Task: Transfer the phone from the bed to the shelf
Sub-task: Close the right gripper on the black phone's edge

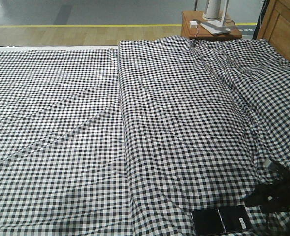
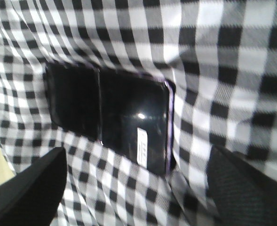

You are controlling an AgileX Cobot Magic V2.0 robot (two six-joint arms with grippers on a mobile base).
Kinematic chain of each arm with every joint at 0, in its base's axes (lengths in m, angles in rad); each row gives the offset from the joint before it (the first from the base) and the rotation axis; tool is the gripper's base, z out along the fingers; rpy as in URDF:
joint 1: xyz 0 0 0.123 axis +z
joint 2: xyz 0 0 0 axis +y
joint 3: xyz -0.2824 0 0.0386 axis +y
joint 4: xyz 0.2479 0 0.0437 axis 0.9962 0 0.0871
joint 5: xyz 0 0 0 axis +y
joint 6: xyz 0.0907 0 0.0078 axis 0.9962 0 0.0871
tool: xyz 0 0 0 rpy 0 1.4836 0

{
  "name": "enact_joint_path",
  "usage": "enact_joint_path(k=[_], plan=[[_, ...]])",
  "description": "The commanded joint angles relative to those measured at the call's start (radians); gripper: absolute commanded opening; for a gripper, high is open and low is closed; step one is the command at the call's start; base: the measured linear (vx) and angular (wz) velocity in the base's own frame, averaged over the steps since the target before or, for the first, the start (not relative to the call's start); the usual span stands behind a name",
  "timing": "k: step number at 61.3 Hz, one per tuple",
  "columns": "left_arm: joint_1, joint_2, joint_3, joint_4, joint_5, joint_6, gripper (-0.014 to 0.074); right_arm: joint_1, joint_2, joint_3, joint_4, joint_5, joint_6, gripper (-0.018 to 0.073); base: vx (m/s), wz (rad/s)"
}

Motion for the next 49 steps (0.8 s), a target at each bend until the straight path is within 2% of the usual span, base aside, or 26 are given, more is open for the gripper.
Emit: enact_joint_path(k=[1,29,49], plan=[[0.001,-0.006,0.002,-0.006,-0.073,-0.004,0.0001,-0.005,-0.027,-0.035,0.054,0.083,-0.032,0.0573,0.0,0.0],[0.001,-0.006,0.002,-0.006,-0.073,-0.004,0.0001,-0.002,0.075,-0.048,0.11,0.1,-0.083,0.0573,0.0,0.0],[0.001,-0.006,0.002,-0.006,-0.073,-0.004,0.0001,0.069,0.14,-0.048,0.183,0.112,-0.141,0.0573,0.0,0.0]])
